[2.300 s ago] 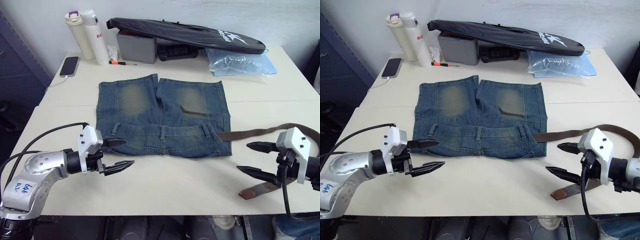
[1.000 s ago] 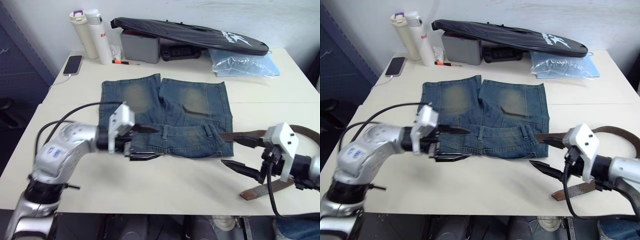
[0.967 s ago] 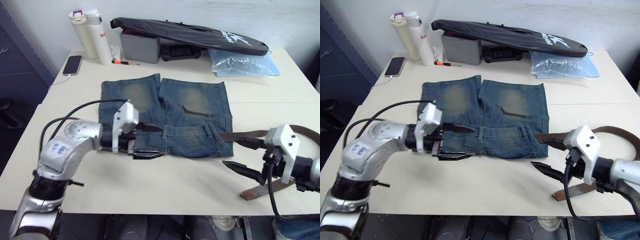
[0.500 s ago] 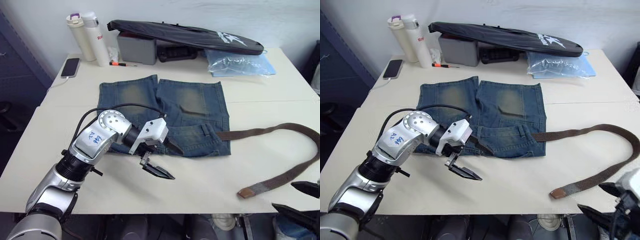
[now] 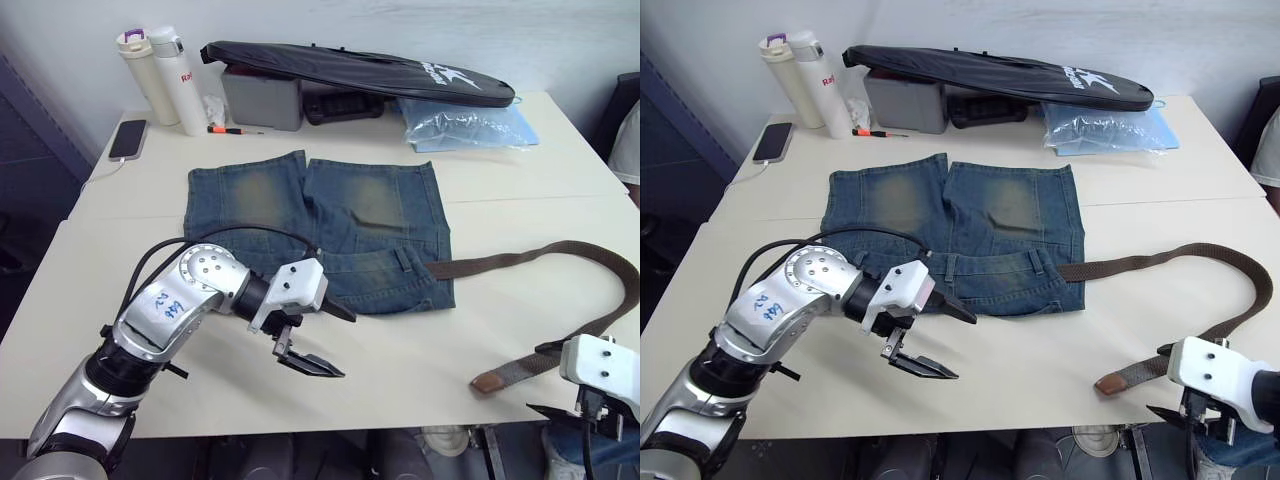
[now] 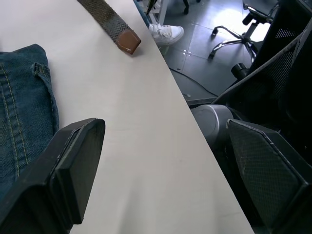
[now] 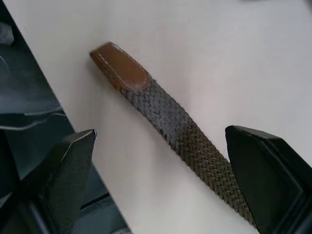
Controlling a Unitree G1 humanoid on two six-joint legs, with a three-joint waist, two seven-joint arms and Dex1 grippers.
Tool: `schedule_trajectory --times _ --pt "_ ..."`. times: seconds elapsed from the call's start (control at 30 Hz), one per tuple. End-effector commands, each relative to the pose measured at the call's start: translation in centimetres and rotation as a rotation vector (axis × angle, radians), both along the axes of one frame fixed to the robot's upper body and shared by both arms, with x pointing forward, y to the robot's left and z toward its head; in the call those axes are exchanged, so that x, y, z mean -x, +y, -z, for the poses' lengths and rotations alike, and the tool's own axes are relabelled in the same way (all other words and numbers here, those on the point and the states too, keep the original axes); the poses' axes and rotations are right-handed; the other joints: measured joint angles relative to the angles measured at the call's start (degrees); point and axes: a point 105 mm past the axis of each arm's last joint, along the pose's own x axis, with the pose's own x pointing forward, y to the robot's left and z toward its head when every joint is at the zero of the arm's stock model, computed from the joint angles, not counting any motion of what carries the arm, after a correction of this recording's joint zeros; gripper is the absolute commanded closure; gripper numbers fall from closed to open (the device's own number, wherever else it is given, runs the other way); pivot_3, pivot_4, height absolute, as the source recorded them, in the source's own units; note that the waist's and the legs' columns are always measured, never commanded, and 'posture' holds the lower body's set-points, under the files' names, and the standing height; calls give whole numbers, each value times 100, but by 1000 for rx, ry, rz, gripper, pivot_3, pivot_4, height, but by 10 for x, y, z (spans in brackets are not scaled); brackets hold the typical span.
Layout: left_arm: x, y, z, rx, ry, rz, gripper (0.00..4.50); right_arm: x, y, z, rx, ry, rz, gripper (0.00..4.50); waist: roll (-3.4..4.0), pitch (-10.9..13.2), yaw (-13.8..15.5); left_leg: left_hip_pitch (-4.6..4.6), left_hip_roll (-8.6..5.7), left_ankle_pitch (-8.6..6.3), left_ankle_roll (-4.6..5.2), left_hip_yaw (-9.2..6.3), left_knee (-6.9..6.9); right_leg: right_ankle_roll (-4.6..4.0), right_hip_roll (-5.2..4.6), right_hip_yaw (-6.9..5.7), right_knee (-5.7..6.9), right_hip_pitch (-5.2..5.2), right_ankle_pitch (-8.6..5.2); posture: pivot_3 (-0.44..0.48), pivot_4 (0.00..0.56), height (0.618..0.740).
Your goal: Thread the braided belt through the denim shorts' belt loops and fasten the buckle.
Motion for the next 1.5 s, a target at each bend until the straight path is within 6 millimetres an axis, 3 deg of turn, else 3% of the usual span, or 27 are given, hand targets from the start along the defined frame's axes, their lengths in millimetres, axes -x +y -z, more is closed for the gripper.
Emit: schedule_trajectory --times 0.03,0.1,0.2,0.33,0.5,0.63,0.73,0.87,1.1,1.23,1.47,1.5 --pt "5 2 -9 16 -28 -26 41 -8 -10 15 68 13 -40 250 2 -1 -1 0 0 -4 7 0 2 -3 0 0 0 0 -1 0 150 740" --pt "5 1 -9 18 -25 -45 0 -14 -15 22 91 9 -44 868 4 -2 3 2 0 -9 16 1 4 -12 2 4 2 0 -6 0 150 740" --pt "4 0 -9 31 -17 -80 0 -24 -14 20 63 -20 -40 2323 -12 0 -12 6 4 -6 12 6 7 -10 8 11 6 7 -4 0 150 740" --pt "4 -3 -13 100 51 -115 0 -36 -10 4 -5 -56 13 4356 -4 -5 -9 9 3 2 -4 26 9 -5 9 32 5 5 4 0 150 740" --pt "-20 -12 -35 323 68 -211 0 -55 31 -50 -308 -83 65 4475 7 -7 -1 9 4 4 -6 27 13 5 10 35 12 1 10 0 150 740" --pt "-40 -24 -46 443 114 -295 0 -50 67 -80 -584 12 56 4475 8 -7 15 8 6 7 -12 24 17 6 13 32 12 2 16 0 150 740" --pt "-42 -41 -34 372 140 -281 0 -44 88 -87 -675 76 1 4475 8 -8 83 9 5 7 -12 21 19 9 13 26 9 -1 21 0 150 740" --pt "-44 -65 -40 433 231 -268 0 -41 108 -88 -710 114 -51 4475 13 -10 140 6 -1 3 -5 29 25 20 11 32 6 -7 39 0 150 740" --pt "-46 -99 -50 500 297 -242 0 -45 113 -91 -724 121 -39 4475 12 -10 141 2 0 1 -1 32 29 21 13 34 0 -12 43 0 150 740" --pt "-47 -102 -47 481 327 -244 1176 -45 110 -88 -717 120 -7 4500 12 -10 138 2 0 2 -1 35 31 21 13 36 -1 -16 43 0 150 740" --pt "-32 -94 -56 513 490 -137 4431 -44 104 -86 -725 95 56 4500 13 -10 138 -1 0 2 -1 45 31 20 13 49 7 -28 43 0 150 740" --pt "-27 -92 -55 502 516 -109 4479 -44 104 -87 -730 87 60 4500 13 -10 136 -1 0 2 -1 46 31 21 13 50 7 -29 43 0 150 740"
